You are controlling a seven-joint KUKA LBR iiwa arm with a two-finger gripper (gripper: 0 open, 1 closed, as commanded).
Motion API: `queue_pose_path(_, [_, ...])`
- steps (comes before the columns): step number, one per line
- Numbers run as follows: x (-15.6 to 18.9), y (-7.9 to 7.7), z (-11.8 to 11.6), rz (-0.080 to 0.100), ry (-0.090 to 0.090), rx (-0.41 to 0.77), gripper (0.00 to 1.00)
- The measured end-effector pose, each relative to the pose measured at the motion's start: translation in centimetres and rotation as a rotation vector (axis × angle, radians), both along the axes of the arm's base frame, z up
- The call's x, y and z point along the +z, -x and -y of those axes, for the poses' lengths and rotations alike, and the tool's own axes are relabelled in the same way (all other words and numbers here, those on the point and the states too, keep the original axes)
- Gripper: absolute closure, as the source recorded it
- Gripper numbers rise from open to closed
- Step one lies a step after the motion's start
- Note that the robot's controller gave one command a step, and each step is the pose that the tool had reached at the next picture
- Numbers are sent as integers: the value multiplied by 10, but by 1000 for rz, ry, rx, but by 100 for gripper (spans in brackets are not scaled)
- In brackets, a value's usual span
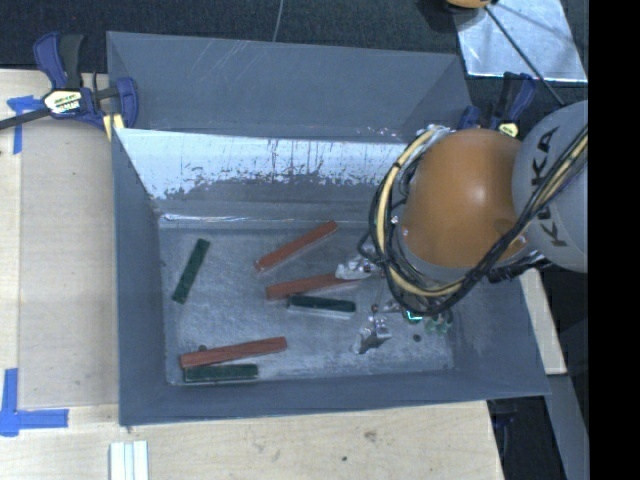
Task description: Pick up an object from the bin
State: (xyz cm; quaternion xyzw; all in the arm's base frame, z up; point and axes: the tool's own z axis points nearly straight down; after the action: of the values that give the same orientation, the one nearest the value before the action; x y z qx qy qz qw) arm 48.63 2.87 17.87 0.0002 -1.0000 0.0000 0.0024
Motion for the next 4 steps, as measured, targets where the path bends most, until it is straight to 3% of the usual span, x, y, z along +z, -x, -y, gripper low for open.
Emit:
queue_pose_path(1, [3,-2,0,7,0,-1,0])
queue_pose_path(2, [-44,-32,15,15,0,41,0])
queue_pose_path(3, [-98,-39,-10,37,-1,-111,100])
queue_pose_path(4, [-98,-39,-10,37,-1,-111,100])
